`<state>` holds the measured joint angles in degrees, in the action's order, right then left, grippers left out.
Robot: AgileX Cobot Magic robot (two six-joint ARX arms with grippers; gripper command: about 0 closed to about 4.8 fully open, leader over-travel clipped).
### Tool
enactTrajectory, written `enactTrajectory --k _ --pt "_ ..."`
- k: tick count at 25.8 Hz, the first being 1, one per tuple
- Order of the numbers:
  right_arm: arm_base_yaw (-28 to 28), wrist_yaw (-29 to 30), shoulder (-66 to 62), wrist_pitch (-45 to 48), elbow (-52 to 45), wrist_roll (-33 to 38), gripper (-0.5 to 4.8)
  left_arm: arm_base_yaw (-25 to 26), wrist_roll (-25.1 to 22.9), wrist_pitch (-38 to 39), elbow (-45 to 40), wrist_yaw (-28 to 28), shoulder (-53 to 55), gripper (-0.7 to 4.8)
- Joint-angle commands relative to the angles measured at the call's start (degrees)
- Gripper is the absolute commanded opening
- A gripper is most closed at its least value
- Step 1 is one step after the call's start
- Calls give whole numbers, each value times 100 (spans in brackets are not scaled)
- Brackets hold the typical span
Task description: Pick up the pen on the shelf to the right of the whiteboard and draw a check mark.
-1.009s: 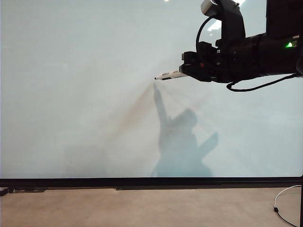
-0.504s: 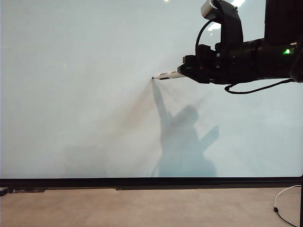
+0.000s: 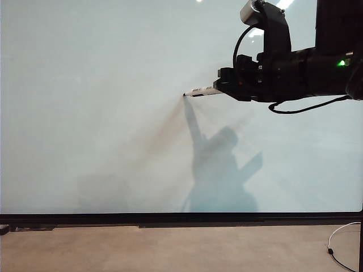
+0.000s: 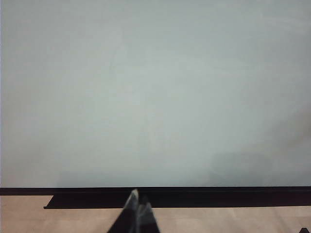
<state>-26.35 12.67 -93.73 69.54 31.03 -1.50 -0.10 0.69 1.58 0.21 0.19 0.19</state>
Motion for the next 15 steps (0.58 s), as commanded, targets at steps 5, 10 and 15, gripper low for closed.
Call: enactTrajectory --k 5,10,15 --pt "2 -234 20 20 -39 20 -3 0 -24 -37 17 2 0 -5" --pt "2 -256 20 -79 -48 22 -3 0 -24 -37 15 0 0 -4" --pt "2 -348 20 -81 -59 44 -3 0 -24 -37 15 2 0 -4"
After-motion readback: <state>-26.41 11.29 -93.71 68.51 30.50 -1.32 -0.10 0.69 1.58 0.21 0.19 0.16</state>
